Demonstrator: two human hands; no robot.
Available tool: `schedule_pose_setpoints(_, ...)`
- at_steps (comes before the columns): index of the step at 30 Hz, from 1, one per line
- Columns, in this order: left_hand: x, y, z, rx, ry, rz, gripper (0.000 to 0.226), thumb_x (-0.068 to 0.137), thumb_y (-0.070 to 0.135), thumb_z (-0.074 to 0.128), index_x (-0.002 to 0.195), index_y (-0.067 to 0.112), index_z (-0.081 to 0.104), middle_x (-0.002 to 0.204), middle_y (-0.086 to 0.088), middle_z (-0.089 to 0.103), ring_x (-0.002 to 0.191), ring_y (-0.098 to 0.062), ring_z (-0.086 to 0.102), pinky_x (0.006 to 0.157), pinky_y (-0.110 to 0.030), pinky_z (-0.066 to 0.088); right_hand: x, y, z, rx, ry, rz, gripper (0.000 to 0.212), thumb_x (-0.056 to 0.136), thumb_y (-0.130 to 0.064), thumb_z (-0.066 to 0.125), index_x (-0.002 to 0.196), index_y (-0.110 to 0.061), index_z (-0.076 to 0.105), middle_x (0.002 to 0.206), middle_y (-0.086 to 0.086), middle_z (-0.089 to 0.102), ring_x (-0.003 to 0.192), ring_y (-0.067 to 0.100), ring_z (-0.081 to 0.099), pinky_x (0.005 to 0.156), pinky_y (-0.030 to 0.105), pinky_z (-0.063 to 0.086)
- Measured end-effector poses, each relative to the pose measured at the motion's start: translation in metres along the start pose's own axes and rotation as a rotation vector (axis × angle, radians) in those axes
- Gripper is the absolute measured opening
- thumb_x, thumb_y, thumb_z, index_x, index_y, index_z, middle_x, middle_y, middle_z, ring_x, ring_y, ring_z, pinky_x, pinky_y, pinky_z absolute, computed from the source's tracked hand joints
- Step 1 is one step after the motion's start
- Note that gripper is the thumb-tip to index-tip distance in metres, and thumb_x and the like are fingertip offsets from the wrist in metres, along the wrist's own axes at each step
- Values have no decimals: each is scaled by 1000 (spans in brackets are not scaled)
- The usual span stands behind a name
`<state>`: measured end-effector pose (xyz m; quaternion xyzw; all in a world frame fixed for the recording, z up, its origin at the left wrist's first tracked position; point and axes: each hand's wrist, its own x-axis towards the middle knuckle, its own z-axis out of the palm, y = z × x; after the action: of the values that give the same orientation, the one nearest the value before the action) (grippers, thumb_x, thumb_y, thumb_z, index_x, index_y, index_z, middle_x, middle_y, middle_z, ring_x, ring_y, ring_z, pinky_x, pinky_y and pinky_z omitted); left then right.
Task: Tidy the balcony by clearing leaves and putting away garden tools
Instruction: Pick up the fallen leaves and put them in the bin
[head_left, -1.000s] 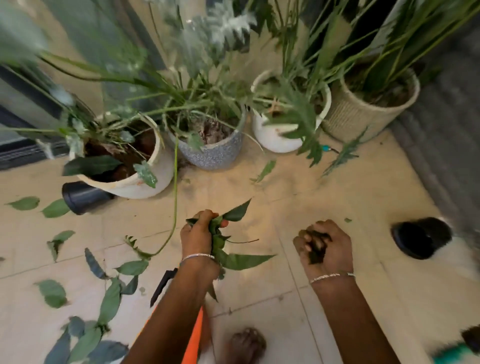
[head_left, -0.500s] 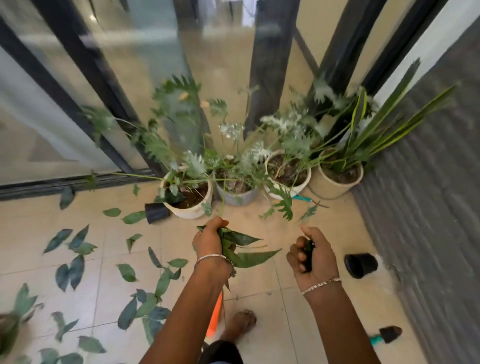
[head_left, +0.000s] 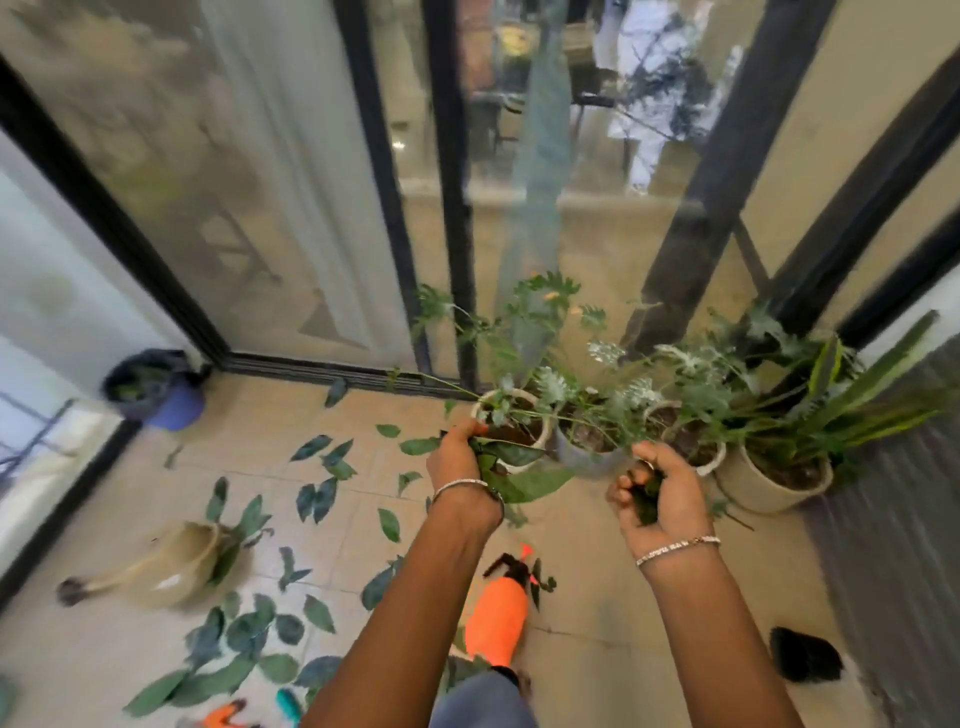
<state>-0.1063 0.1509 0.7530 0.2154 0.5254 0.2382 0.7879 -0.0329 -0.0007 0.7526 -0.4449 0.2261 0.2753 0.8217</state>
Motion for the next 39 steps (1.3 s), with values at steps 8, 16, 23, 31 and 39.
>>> schedule_pose_setpoints(8,4,102,-110,-205,132,57,20,85,9,54,65,9,54,67,-14,54,60,-31,53,65,-39,55,-22,72,112,-113,-244,161,30,94,-3,48,67,-14,47,50,-2,40,46,10,44,36,16,34)
schedule_pose_setpoints(16,66,204,-212,-481,322,102,32,89,4,46,59,11,42,48,-11,49,33,-21,53,45,-28,51,-10,197,235,-279,-348,254,30,91,0,54,66,-15,45,46,-4,41,37,8,42,36,16,32)
schedule_pose_setpoints(23,138,328,-268,-488,395,118,23,81,10,54,60,10,45,65,-10,45,57,-29,47,58,-32,50,7,286,374,-344,-448,261,28,90,0,56,68,-15,48,51,-3,42,40,9,44,35,18,33)
schedule_pose_setpoints(31,210,422,-301,-553,421,169,17,80,15,58,64,10,54,75,-13,54,88,-33,56,89,-54,52,17,345,490,-410,-469,198,26,85,1,63,69,-15,51,49,-2,46,39,10,47,36,18,36)
schedule_pose_setpoints(39,303,491,-311,-691,405,148,20,85,10,53,65,9,50,69,-9,51,65,-30,54,41,-31,53,69,412,598,-541,-500,210,26,83,-6,68,65,-15,51,50,-1,47,40,12,46,38,20,34)
